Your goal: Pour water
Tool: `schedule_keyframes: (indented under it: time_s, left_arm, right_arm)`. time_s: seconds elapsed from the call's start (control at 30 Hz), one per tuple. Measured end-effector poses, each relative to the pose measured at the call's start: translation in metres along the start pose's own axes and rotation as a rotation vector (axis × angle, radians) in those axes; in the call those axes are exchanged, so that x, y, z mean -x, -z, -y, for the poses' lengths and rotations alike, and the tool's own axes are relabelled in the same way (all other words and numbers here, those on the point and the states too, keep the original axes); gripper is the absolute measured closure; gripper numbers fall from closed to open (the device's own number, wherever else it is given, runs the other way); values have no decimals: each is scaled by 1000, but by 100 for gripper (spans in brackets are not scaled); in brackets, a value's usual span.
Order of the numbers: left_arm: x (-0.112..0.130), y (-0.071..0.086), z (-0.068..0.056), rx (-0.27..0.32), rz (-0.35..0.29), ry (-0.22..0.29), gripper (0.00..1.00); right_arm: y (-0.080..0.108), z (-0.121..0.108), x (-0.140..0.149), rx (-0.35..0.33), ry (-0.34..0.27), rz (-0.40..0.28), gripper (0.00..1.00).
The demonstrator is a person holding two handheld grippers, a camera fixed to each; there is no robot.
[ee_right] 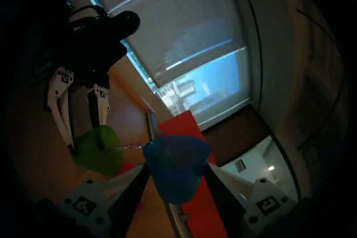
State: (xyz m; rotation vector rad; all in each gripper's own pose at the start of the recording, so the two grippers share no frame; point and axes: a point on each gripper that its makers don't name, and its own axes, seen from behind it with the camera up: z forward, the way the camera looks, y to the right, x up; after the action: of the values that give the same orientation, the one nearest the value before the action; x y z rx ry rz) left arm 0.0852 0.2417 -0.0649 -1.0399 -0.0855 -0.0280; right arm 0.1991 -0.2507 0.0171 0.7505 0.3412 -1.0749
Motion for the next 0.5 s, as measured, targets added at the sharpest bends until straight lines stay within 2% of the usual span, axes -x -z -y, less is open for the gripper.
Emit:
schedule_keyframes:
  time_s: [0.5]
  left_arm:
    - [-1,0,0,5,-2,3,24]
  right_arm:
    - [-3,-2,-6,4,21,-9,14]
